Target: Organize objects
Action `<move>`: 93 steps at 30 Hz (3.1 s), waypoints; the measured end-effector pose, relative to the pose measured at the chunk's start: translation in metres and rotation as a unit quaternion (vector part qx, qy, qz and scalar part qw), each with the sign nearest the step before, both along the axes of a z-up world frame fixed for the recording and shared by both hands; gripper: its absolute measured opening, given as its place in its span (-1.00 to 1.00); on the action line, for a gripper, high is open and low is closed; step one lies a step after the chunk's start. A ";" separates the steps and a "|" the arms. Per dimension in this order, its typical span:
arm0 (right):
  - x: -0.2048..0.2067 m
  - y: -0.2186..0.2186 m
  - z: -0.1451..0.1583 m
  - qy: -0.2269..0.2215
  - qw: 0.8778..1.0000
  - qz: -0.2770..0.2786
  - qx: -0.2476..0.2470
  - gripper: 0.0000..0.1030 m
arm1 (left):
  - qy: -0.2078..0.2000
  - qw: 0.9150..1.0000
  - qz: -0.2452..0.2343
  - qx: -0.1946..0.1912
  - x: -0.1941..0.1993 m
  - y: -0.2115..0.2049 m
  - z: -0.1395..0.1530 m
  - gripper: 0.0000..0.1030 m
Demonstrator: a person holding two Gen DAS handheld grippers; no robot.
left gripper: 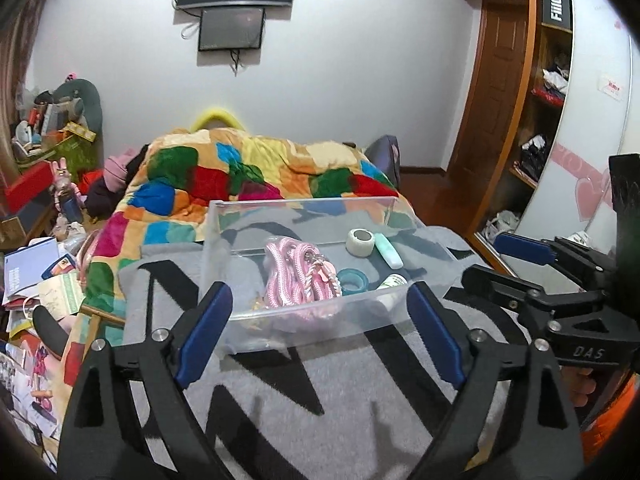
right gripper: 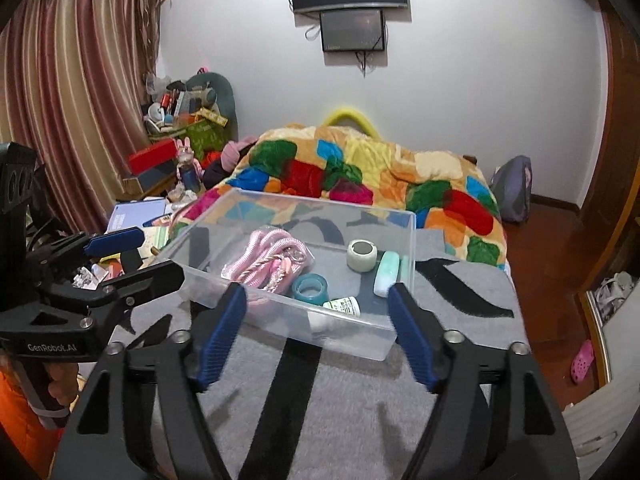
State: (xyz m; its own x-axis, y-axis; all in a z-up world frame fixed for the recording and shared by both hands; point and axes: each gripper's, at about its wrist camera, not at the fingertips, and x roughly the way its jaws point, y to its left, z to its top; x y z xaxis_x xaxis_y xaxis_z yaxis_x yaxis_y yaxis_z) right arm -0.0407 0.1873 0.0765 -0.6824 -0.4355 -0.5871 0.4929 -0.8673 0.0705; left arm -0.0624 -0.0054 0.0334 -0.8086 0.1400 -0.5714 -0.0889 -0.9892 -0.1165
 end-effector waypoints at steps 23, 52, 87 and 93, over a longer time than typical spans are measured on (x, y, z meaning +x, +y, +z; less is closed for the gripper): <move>0.022 0.003 -0.022 -0.016 1.000 0.001 0.004 0.60 | -0.013 1.000 0.003 0.004 0.022 0.007 -0.020 0.83; 0.023 0.003 -0.022 -0.021 1.000 0.001 0.002 0.60 | -0.022 1.000 0.000 0.014 0.020 0.007 -0.024 0.83; 0.026 0.002 -0.025 -0.025 1.000 0.002 0.002 0.60 | -0.025 0.999 -0.009 0.023 0.021 0.012 -0.024 0.83; 0.026 0.001 -0.026 -0.028 1.000 0.003 0.002 0.60 | -0.021 0.999 -0.011 0.022 0.022 0.012 -0.024 0.83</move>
